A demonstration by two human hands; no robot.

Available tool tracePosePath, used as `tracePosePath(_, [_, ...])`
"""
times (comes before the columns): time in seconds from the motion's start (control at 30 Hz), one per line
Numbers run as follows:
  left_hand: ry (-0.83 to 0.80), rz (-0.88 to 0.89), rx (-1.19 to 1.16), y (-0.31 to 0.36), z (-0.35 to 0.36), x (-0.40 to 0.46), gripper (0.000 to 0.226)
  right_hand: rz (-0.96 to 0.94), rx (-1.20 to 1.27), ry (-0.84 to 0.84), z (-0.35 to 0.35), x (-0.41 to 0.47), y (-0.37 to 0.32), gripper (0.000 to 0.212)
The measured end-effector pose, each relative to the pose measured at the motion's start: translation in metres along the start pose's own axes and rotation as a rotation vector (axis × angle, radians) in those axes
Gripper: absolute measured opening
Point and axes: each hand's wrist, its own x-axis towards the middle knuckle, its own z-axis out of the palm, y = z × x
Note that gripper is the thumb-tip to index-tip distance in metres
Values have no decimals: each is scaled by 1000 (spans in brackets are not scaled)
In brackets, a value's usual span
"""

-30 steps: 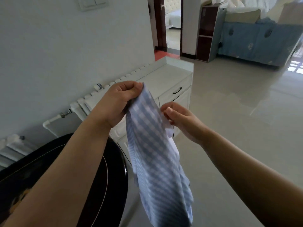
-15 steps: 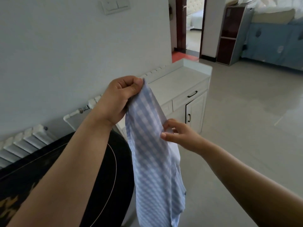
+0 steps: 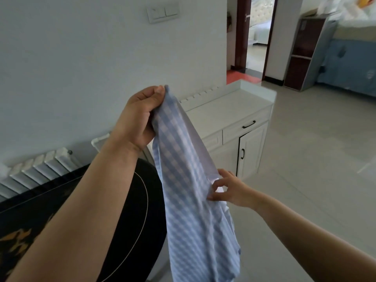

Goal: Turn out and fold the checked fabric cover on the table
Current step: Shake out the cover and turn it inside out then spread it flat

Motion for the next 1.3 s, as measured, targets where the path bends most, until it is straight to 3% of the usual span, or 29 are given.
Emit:
tracePosePath(0.07, [6, -3, 0, 0, 1, -1, 36, 10, -54, -82, 7, -2, 7, 36])
tracePosePath(0.13, [14, -10, 3, -1, 2, -2, 37, -4, -120, -104, 14, -1, 15, 53])
tracePosePath(0.27, [19, -6, 6, -6, -1, -1, 36, -31, -128, 14, 25, -5, 19, 58])
tracePosePath(0.4, [109, 27, 152, -12, -21, 5, 36, -43, -6, 74, 31, -12, 24, 6])
tracePosePath(0.43, [152, 42, 225, -15, -28, 8, 36, -1, 19, 86, 27, -14, 25, 4])
tracePosePath(0.57, [313, 75, 380, -29, -48, 14, 36, 204, -86, 87, 0, -18, 27, 33])
tracePosePath(0.67, [372, 86, 384, -39, -49, 17, 33, 232, -152, 105, -14, -15, 21, 43])
tracePosePath(0.83, [600, 75, 513, -58, -63, 29, 30, 205, -183, 385, -64, -9, -4, 18])
tracePosePath(0.97, [716, 3, 417, -73, -73, 31, 23, 3, -355, 678, -112, -13, -36, 17])
tracePosePath(1.03, [757, 29, 386, -72, -73, 32, 25, -32, -379, 732, -112, -19, -44, 20])
tracePosePath(1.17, [734, 139, 294, -59, -62, 42, 31, -78, -573, 671, -83, -28, -28, 16])
tracePosePath(1.3, [600, 212, 363, -58, -36, 50, 28, 14, -682, 524, -66, -20, 7, 32])
